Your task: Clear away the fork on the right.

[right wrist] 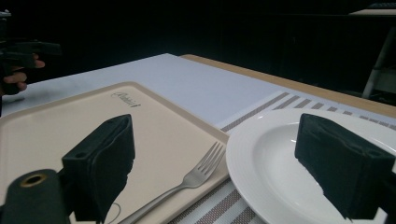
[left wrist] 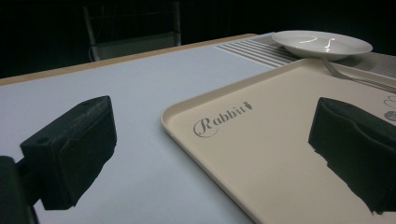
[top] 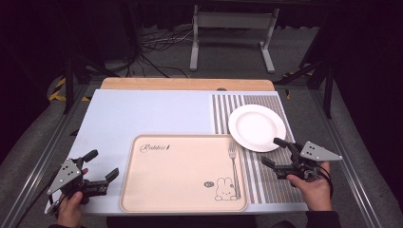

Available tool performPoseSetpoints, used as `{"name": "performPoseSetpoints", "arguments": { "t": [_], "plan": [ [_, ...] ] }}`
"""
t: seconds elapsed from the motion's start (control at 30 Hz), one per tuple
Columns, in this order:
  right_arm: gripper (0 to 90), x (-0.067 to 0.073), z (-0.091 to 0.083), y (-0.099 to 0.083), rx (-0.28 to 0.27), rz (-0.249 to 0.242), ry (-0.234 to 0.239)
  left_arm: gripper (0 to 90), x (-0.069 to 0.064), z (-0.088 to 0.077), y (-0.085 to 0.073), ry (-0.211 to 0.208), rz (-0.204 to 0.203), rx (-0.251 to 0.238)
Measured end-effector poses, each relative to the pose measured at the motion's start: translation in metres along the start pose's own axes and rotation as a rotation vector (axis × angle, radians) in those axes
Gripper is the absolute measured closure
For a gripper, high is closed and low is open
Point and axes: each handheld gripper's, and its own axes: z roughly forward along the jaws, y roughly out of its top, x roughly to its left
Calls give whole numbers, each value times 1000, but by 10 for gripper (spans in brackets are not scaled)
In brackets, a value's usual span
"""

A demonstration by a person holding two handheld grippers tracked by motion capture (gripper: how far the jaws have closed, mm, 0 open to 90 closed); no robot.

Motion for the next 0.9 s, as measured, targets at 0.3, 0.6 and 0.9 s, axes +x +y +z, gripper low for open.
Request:
{"name": "performPoseSetpoints", "arguments": {
  "t": [0.3,0.6,0.9],
  "plan": [
    [121,-6,-2,-20,33,22,-14,17,0,0,0,-7,-3,-6],
    [124,-5,0,-32,128,54,-52,17,1,0,0,-7,-5,-4],
    [125,-5,-1,-34,118,75,-52,17,1,0,0,-5,-5,-3]
  ]
}}
